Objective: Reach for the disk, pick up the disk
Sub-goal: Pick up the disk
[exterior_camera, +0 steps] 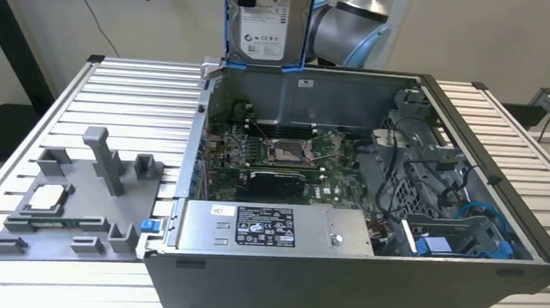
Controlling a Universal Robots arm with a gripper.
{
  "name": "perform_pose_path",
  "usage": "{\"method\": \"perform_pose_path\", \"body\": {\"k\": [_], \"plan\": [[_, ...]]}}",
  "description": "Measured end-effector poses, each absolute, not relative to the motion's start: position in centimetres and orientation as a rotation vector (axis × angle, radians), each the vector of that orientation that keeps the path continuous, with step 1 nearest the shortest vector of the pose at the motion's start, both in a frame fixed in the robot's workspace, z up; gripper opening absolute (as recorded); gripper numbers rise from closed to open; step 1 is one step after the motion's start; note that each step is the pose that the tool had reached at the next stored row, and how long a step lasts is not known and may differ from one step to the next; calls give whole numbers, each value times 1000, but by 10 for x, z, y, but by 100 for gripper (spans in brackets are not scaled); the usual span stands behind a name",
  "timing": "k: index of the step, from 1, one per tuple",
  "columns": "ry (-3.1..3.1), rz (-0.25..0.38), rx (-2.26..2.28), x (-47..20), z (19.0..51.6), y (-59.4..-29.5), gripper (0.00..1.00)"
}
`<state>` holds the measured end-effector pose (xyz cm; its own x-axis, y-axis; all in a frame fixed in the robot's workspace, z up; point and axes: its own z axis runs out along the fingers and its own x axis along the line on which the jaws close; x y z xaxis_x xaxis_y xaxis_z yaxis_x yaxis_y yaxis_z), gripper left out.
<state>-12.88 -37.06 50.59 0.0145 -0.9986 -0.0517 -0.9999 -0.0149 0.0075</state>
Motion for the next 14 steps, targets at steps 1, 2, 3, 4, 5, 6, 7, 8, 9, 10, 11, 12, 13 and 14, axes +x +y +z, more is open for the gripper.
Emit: {"method": "perform_pose_path", "body": {"k": [1,2,3,4,5,6,7,8,9,10,11,12,13,14], "plan": [[2183,65,-2215,-127,506,-371,0],[2183,65,-2215,-125,506,-371,0],[2183,65,-2215,-123,506,-371,0],[2183,65,-2215,-121,506,-371,0],[2183,65,-2216,-119,506,-371,0],[2183,65,-2216,-118,506,-371,0],[2183,65,-2216,-116,505,-371,0],[2183,65,-2216,-114,505,-371,0],[2183,65,-2215,-112,505,-371,0],[2182,65,-2216,-110,505,-371,0],[2182,66,-2216,-108,505,-371,0],[2182,65,-2216,-106,505,-371,0],[2182,65,-2216,-105,505,-371,0],[2182,65,-2216,-103,505,-371,0]]}}
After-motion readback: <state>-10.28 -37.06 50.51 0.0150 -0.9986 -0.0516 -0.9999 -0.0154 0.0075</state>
